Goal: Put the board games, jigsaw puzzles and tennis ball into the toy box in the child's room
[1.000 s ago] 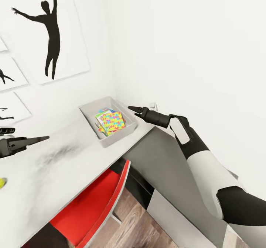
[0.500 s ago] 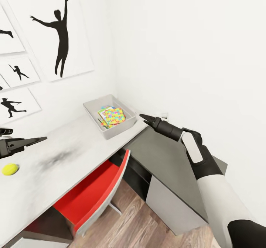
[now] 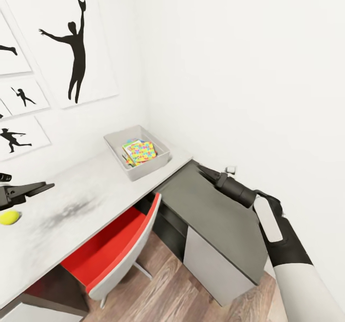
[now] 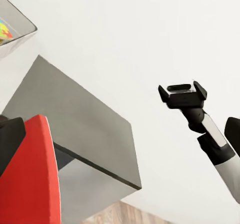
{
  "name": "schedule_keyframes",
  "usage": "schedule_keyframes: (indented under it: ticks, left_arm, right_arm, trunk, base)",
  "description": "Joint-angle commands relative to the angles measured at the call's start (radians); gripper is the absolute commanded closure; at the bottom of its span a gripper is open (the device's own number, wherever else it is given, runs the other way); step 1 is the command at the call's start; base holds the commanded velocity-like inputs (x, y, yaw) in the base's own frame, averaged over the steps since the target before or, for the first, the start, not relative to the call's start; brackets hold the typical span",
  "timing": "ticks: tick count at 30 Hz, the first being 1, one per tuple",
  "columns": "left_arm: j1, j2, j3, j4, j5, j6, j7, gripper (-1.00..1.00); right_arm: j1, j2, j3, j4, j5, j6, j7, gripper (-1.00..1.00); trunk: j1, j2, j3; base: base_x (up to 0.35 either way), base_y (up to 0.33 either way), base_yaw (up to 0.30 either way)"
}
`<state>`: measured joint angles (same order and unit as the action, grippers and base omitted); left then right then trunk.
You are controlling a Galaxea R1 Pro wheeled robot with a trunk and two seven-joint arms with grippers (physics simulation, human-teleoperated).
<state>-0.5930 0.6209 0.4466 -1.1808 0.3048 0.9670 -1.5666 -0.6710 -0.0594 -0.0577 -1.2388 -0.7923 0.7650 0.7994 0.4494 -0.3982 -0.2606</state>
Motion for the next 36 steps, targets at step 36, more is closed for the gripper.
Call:
schedule_keyframes:
  ticks: [36]
  left_arm:
    - [0.162,0.033,0.124,0.155,-0.002,-0.091,-0.004,-1.00]
  right_arm:
    - [0.454,0.006,0.020,-0.316,0.013,-0.263,0.149,-1.00]
  trunk:
    - [0.001,-0.002,0.040]
  base:
    - [-0.039,-0.141,0.077]
